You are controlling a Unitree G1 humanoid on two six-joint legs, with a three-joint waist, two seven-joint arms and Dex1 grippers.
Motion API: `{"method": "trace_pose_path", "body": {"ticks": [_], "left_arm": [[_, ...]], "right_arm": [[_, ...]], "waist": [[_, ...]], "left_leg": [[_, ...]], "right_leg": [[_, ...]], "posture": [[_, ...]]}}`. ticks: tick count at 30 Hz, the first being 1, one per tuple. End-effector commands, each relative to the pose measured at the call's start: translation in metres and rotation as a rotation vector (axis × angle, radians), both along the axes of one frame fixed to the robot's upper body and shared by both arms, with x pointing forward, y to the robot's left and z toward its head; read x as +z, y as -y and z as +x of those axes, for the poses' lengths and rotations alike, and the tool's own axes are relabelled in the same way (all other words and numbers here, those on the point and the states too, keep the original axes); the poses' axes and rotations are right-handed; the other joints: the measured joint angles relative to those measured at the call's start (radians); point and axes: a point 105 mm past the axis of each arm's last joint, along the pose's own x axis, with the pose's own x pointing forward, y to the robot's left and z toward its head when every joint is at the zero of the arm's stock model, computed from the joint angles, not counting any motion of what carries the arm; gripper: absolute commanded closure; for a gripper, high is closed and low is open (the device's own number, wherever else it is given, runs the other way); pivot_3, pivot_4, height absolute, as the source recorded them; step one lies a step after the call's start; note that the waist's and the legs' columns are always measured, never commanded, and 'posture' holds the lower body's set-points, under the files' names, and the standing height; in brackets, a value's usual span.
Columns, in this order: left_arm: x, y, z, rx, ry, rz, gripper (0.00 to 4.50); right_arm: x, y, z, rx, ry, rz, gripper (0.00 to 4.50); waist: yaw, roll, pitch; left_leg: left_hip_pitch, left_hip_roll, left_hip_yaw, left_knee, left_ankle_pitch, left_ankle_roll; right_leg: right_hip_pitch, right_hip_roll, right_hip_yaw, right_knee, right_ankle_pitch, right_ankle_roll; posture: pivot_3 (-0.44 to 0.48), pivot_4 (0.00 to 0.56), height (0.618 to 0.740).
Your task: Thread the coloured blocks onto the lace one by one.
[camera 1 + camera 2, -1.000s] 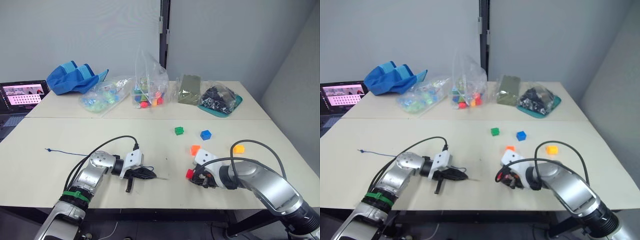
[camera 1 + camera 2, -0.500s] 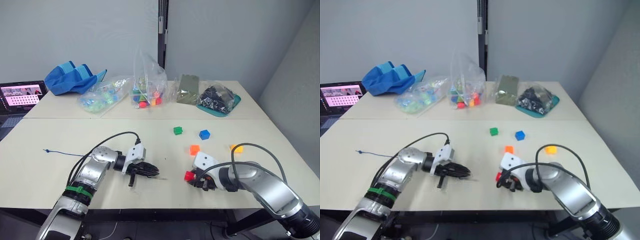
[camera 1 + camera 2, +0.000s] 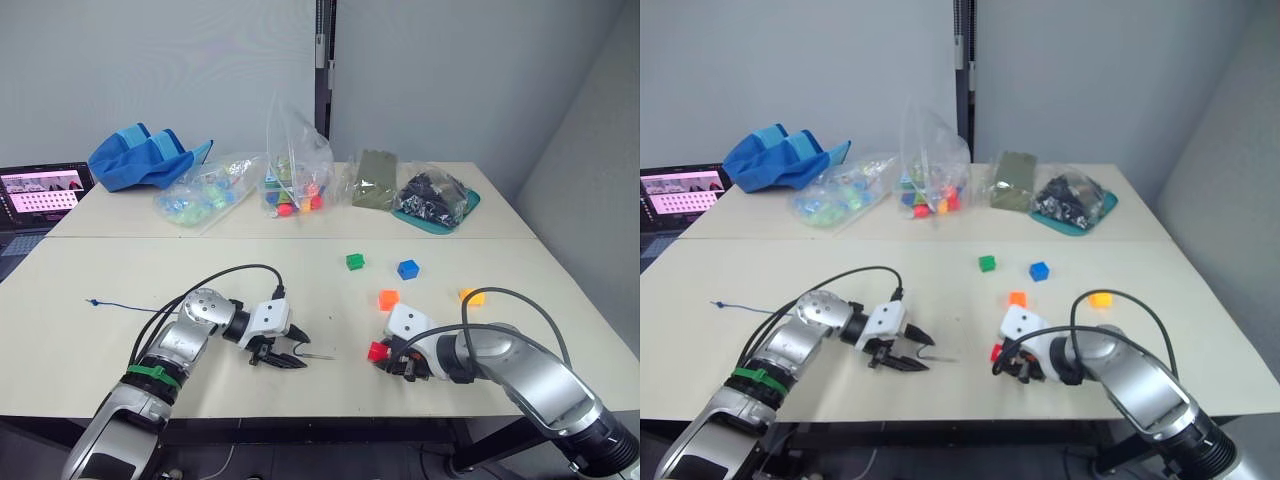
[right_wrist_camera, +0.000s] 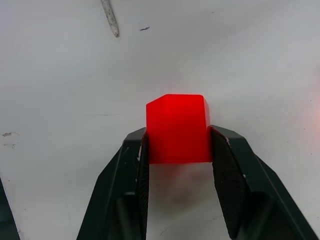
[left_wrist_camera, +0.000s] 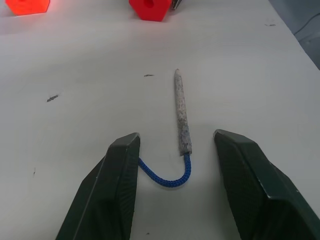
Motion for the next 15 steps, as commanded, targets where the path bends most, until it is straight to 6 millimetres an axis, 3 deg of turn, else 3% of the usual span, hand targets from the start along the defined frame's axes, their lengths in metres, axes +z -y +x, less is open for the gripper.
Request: {"method": "trace_pose_path", "body": {"ticks": [1,5,8,15], "left_arm": [[-0.007,-0.002,0.001,0.015,-0.005,0.029,3.19],[-0.007,0.002,-0.001,0.009,-0.012,0.014,4.48],[-0.003,0.004,-0.001,0.016,-0.011,-0.015,4.5],[0.034,0.021,0.001,0.014,-0.022,-0.21,4.5]], "right_arm": [[-0.005,0.001,-0.001,-0.013,-0.01,-0.004,3.24],[-0.005,0.001,-0.001,-0.014,-0.009,-0.004,3.24],[-0.005,0.001,-0.001,-0.013,-0.01,-0.005,3.24],[-0.004,0.001,-0.002,-0.003,-0.009,-0.006,3.24]], "waist": [[0.001,0.0,0.0],[0.0,0.0,0.0],[0.0,0.0,0.0],[0.0,0.0,0.0]], "left_leg": [[0.0,0.0,0.0,0.0,0.0,0.0],[0.0,0.0,0.0,0.0,0.0,0.0],[0.0,0.0,0.0,0.0,0.0,0.0],[0.0,0.0,0.0,0.0,0.0,0.0]], "right_leg": [[0.0,0.0,0.0,0.0,0.0,0.0],[0.0,0.0,0.0,0.0,0.0,0.0],[0.0,0.0,0.0,0.0,0.0,0.0],[0.0,0.0,0.0,0.0,0.0,0.0]], "posture": [[0.0,0.15,0.74],[0.0,0.15,0.74],[0.0,0.15,0.74],[0.0,0.15,0.74]]}}
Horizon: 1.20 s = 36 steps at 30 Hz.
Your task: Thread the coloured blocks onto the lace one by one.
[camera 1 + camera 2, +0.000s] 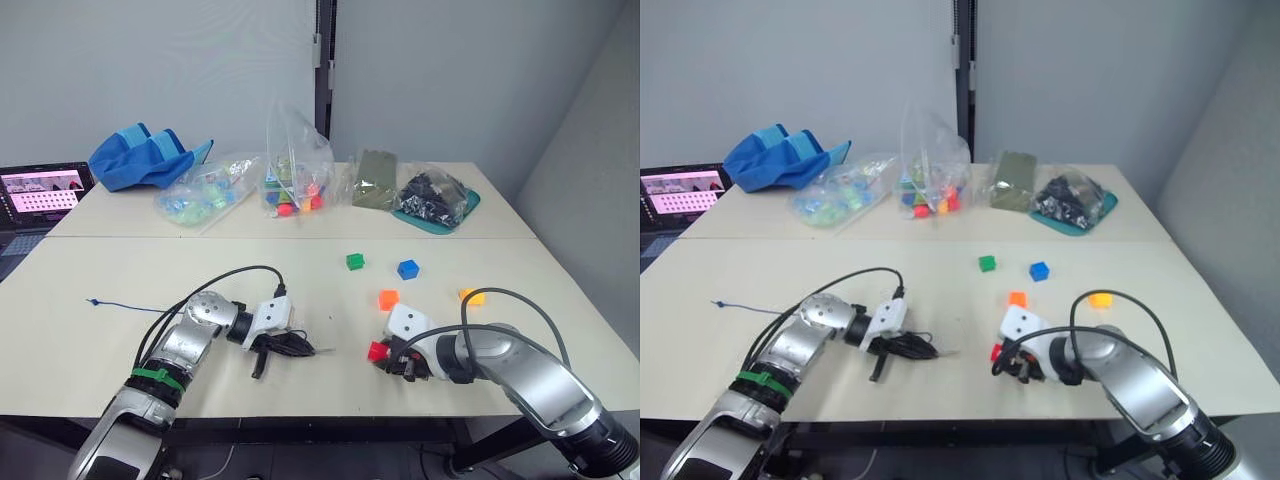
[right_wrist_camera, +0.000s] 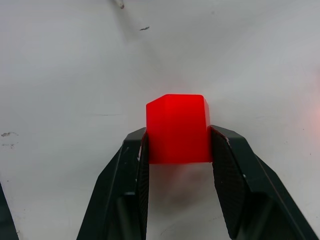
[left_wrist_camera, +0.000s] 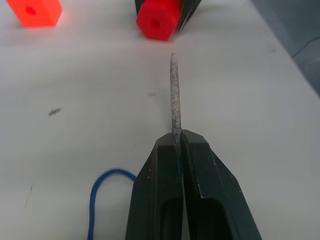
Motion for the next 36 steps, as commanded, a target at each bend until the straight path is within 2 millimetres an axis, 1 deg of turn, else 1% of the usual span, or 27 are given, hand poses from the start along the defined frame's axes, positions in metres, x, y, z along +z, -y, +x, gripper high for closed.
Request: {"method": "trace_pose_path", "body": {"ticks": [1,5,12,16,20,21,23,28,34,35,36], "left_arm": [[0.029,0.008,0.003,-0.007,0.051,-0.089,4.5],[0.024,0.009,0.003,-0.015,0.054,-0.033,4.5],[0.019,0.009,0.005,-0.003,0.049,0.04,4.5],[0.005,0.01,0.013,0.046,0.078,0.119,4.5],[0.002,0.011,0.011,0.042,0.052,0.082,3.18],[0.001,0.01,0.01,0.038,0.051,0.08,2.77],[-0.001,0.008,0.011,0.044,0.044,0.077,2.23],[-0.005,0.005,0.011,0.045,0.045,0.081,2.2],[-0.004,0.013,0.012,0.052,0.039,0.038,2.2],[-0.007,0.014,0.01,0.046,0.033,0.04,2.77],[-0.01,0.015,0.008,0.041,0.026,0.041,3.06]], "right_arm": [[-0.004,0.001,-0.002,0.003,-0.014,-0.002,3.24],[-0.001,-0.007,-0.007,0.064,-0.005,0.014,3.24],[-0.002,-0.005,-0.005,0.055,-0.001,0.005,3.24],[-0.001,-0.004,-0.005,0.051,0.0,0.001,3.24],[0.0,-0.004,-0.003,0.047,0.003,0.0,3.24],[0.0,-0.004,-0.003,0.047,0.004,-0.001,3.24],[0.0,-0.004,-0.003,0.045,0.004,-0.003,3.24],[0.0,-0.004,-0.003,0.044,0.005,-0.004,3.24],[0.0,-0.004,-0.003,0.042,0.007,-0.004,3.24],[0.0,-0.004,-0.003,0.042,0.007,-0.004,3.24],[0.0,-0.004,-0.003,0.041,0.008,-0.004,3.24]], "waist": [[0.0,0.0,0.0],[-0.001,0.0,0.0],[-0.001,0.0,0.0],[0.0,0.0,0.0],[-0.001,0.0,0.0],[0.0,0.0,0.0],[0.0,0.0,0.0],[0.0,0.0,0.0],[0.0,0.0,0.0],[0.0,0.0,0.0],[-0.001,0.0,0.0]], "left_leg": [[0.0,0.0,0.0,0.0,0.0,0.0],[0.0,0.0,0.0,0.0,0.0,0.0],[0.0,0.0,0.0,0.0,0.0,0.0],[0.0,0.0,0.0,0.0,0.0,0.0],[0.0,0.0,0.0,0.0,0.0,0.0],[0.0,0.0,0.0,0.0,0.0,0.0],[0.0,0.0,0.0,0.0,0.0,0.0],[0.0,0.0,0.0,0.0,0.0,0.0],[0.0,0.0,0.0,0.0,0.0,0.0],[0.0,0.0,0.0,0.0,0.0,0.0],[0.0,0.0,0.0,0.0,0.0,0.0]], "right_leg": [[0.0,0.0,0.0,0.0,0.0,0.0],[0.0,0.0,0.0,0.0,0.0,0.0],[0.0,0.0,0.0,0.0,0.0,0.0],[0.0,0.0,0.0,0.0,0.0,0.0],[0.0,0.0,0.0,0.0,0.0,0.0],[0.0,0.0,0.0,0.0,0.0,0.0],[0.0,0.0,0.0,0.0,0.0,0.0],[0.0,0.0,0.0,0.0,0.0,0.0],[0.0,0.0,0.0,0.0,0.0,0.0],[0.0,0.0,0.0,0.0,0.0,0.0],[0.0,0.0,0.0,0.0,0.0,0.0]], "posture": [[0.0,0.15,0.74],[0.0,0.15,0.74],[0.0,0.15,0.74],[0.0,0.15,0.74],[0.0,0.15,0.74],[0.0,0.15,0.74],[0.0,0.15,0.74],[0.0,0.15,0.74],[0.0,0.15,0.74],[0.0,0.15,0.74],[0.0,0.15,0.74]]}}
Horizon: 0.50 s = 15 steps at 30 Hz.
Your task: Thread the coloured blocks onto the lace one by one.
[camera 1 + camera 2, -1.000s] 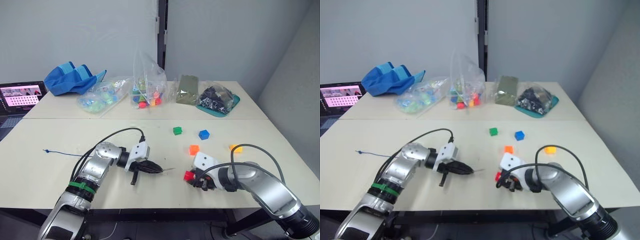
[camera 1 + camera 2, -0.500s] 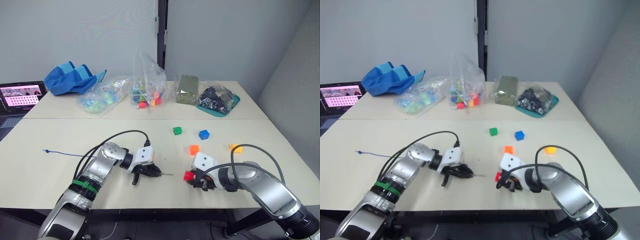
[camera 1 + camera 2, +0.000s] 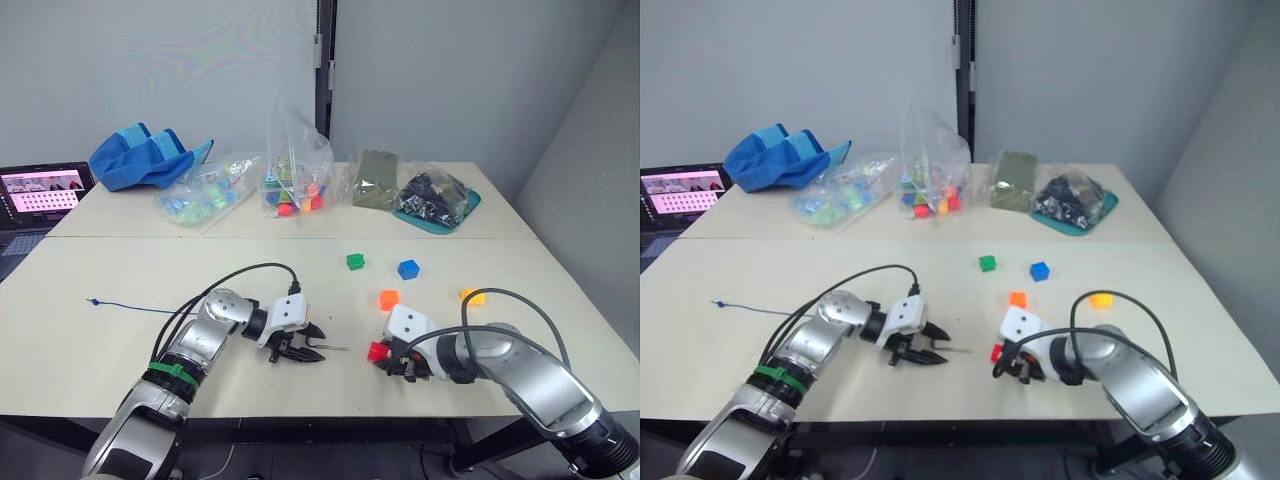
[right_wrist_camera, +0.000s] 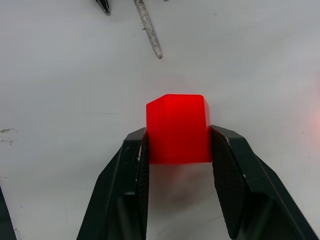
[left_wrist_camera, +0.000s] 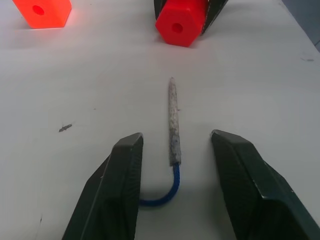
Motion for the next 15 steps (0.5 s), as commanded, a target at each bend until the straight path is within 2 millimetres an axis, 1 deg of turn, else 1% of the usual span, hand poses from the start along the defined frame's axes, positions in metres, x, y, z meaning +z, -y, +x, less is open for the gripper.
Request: {"method": "trace_pose_path", "body": {"ticks": [1,4,5,10,12,15], "left_arm": [[-0.004,0.002,-0.005,-0.012,-0.002,-0.012,3.4],[-0.007,0.001,-0.005,-0.01,-0.005,0.002,4.36],[-0.007,0.0,-0.005,-0.009,-0.005,0.006,4.5],[-0.005,-0.004,-0.001,0.002,0.008,-0.001,4.5],[-0.001,-0.003,0.0,0.006,0.018,-0.022,4.5],[0.01,0.0,-0.001,-0.013,0.034,-0.061,4.5]], "right_arm": [[0.0,-0.003,-0.002,0.012,0.005,0.0,3.24],[0.0,-0.003,-0.002,0.011,0.005,-0.002,3.24],[0.0,-0.003,-0.002,0.011,0.005,-0.003,3.24],[-0.001,-0.003,-0.002,0.012,0.002,-0.004,3.24],[-0.001,-0.003,-0.002,0.012,0.001,-0.004,3.24],[-0.002,-0.003,-0.003,0.014,-0.002,-0.005,3.24]], "waist": [[0.0,0.0,0.0],[0.0,0.0,0.0],[0.0,0.0,0.0],[0.0,0.0,0.0],[0.0,0.0,0.0],[0.0,0.0,0.0]], "left_leg": [[0.0,0.0,0.0,0.0,0.0,0.0],[0.0,0.0,0.0,0.0,0.0,0.0],[0.0,0.0,0.0,0.0,0.0,0.0],[0.0,0.0,0.0,0.0,0.0,0.0],[0.0,0.0,0.0,0.0,0.0,0.0],[0.0,0.0,0.0,0.0,0.0,0.0]], "right_leg": [[0.0,0.0,0.0,0.0,0.0,0.0],[0.0,0.0,0.0,0.0,0.0,0.0],[0.0,0.0,0.0,0.0,0.0,0.0],[0.0,0.0,0.0,0.0,0.0,0.0],[0.0,0.0,0.0,0.0,0.0,0.0],[0.0,0.0,0.0,0.0,0.0,0.0]], "posture": [[0.0,0.15,0.74],[0.0,0.15,0.74],[0.0,0.15,0.74],[0.0,0.15,0.74],[0.0,0.15,0.74],[0.0,0.15,0.74]]}}
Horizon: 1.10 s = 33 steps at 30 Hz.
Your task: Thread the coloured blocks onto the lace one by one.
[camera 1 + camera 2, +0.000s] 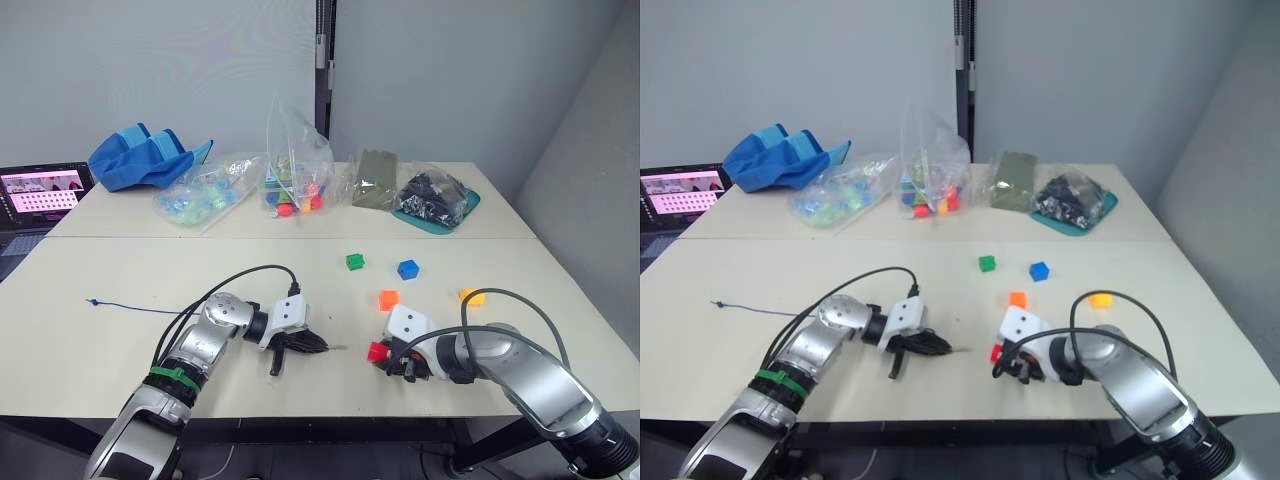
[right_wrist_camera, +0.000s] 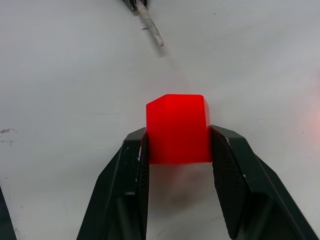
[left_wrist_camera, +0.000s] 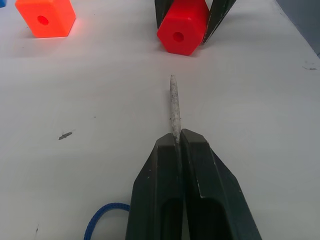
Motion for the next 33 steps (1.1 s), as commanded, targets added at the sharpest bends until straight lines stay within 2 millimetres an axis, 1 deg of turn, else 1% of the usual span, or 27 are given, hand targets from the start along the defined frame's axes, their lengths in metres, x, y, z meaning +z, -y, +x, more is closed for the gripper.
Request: {"method": "trace_pose_path", "body": {"ticks": [1,7,15,20,27,33], "left_arm": [[0.015,0.001,0.001,-0.018,0.027,-0.038,4.5],[0.021,0.006,0.001,-0.048,0.047,0.054,4.5],[0.032,0.019,-0.002,-0.1,0.071,0.118,4.5],[0.031,0.028,-0.003,-0.13,0.101,0.136,4.5],[0.029,0.041,0.001,-0.126,0.12,0.141,4.5],[0.024,0.045,0.003,-0.125,0.131,0.157,4.5]], "right_arm": [[-0.002,-0.003,-0.003,0.017,-0.005,-0.004,3.24],[0.0,-0.005,-0.007,0.042,-0.005,-0.005,3.24],[-0.002,-0.009,-0.009,0.06,-0.007,-0.002,3.24],[-0.002,-0.009,-0.009,0.062,-0.008,-0.005,3.24],[-0.001,-0.009,-0.009,0.061,-0.004,-0.006,3.24],[-0.001,-0.009,-0.009,0.061,-0.004,-0.006,3.24]], "waist": [[0.0,0.0,0.0],[0.001,0.0,0.0],[0.0,0.0,0.0],[0.001,0.0,0.0],[0.0,0.0,0.0],[0.0,0.0,0.0]], "left_leg": [[0.0,0.0,0.0,0.0,0.0,0.0],[0.0,0.0,0.0,0.0,0.0,0.0],[0.0,0.0,0.0,0.0,0.0,0.0],[0.0,0.0,0.0,0.0,0.0,0.0],[0.0,0.0,0.0,0.0,0.0,0.0],[0.0,0.0,0.0,0.0,0.0,0.0]], "right_leg": [[0.0,0.0,0.0,0.0,0.0,0.0],[0.0,0.0,0.0,0.0,0.0,0.0],[0.0,0.0,0.0,0.0,0.0,0.0],[0.0,0.0,0.0,0.0,0.0,0.0],[0.0,0.0,0.0,0.0,0.0,0.0],[0.0,0.0,0.0,0.0,0.0,0.0]], "posture": [[0.0,0.15,0.74],[0.0,0.15,0.74],[0.0,0.15,0.74],[0.0,0.15,0.74],[0.0,0.15,0.74],[0.0,0.15,0.74]]}}
